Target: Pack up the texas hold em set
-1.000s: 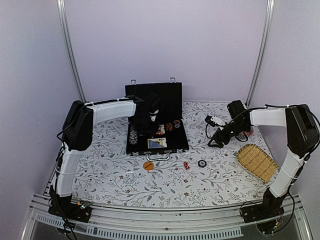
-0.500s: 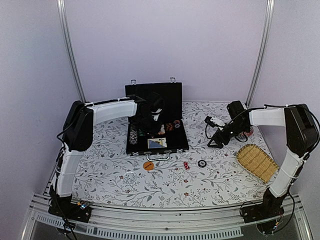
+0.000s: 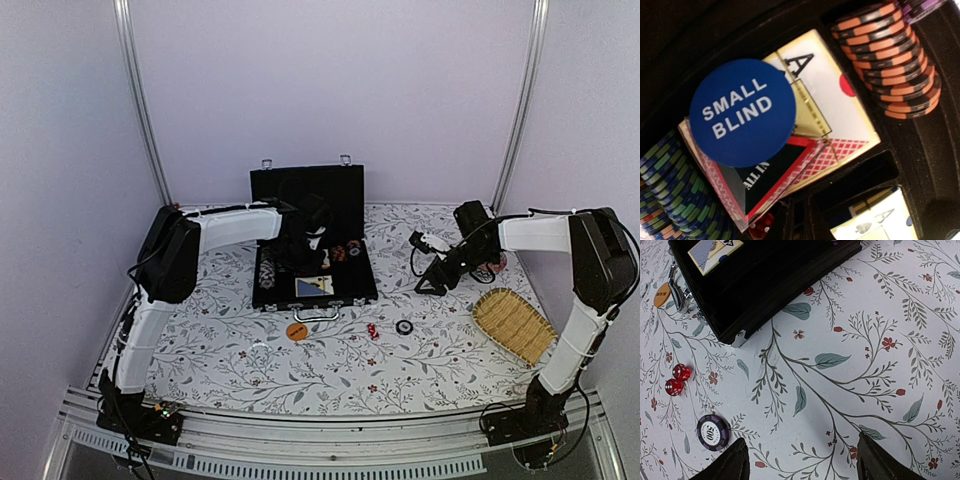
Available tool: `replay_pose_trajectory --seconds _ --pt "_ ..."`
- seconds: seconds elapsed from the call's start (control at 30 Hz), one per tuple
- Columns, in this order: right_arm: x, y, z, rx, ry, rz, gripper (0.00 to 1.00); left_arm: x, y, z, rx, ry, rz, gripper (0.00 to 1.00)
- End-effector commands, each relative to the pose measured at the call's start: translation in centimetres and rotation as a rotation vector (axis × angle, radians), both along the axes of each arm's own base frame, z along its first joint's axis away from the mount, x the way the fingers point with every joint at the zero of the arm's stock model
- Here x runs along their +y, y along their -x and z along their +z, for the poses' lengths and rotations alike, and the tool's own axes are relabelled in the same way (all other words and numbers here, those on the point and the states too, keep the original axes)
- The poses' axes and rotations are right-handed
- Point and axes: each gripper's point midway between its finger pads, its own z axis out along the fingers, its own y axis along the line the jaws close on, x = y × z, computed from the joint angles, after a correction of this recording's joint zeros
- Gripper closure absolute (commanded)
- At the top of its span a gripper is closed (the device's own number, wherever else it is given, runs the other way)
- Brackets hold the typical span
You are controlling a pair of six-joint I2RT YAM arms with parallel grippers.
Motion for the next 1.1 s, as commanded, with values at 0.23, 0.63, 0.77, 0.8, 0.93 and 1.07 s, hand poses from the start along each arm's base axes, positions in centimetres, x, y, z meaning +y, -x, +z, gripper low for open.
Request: replay_pose_trajectory --seconds 0.23,0.63,0.77,0.8,0.93,1.07 --pt "0.4 -0.3 0.3 -0.001 -0.012 0.015 0.26 -0.9 0.1 2.4 -0.053 0.012 -0.047 0.91" --pt "0.4 -0.2 0.2 0.005 -0.013 0.016 0.26 1.1 0.4 7.0 -0.149 -0.014 0.043 0.63" --pt "0.4 -0.2 0.1 0.007 -0.012 0.017 0.26 1.7 1.0 5.0 -0.082 -0.024 0.054 0.61" --pt "0.4 -0.1 0.2 0.006 -0.012 0.018 0.26 1.8 1.1 4.5 -0.072 -0.027 0.056 0.61" --pt "0.4 -0.1 0.2 0.007 -0.011 0.018 0.26 1.9 1.1 3.1 -0.050 -0.043 0.062 0.62" --pt "0.3 -0.2 0.2 0.008 -0.012 0.016 0.26 2.3 1.0 2.0 -0.040 -0.063 0.070 0.63"
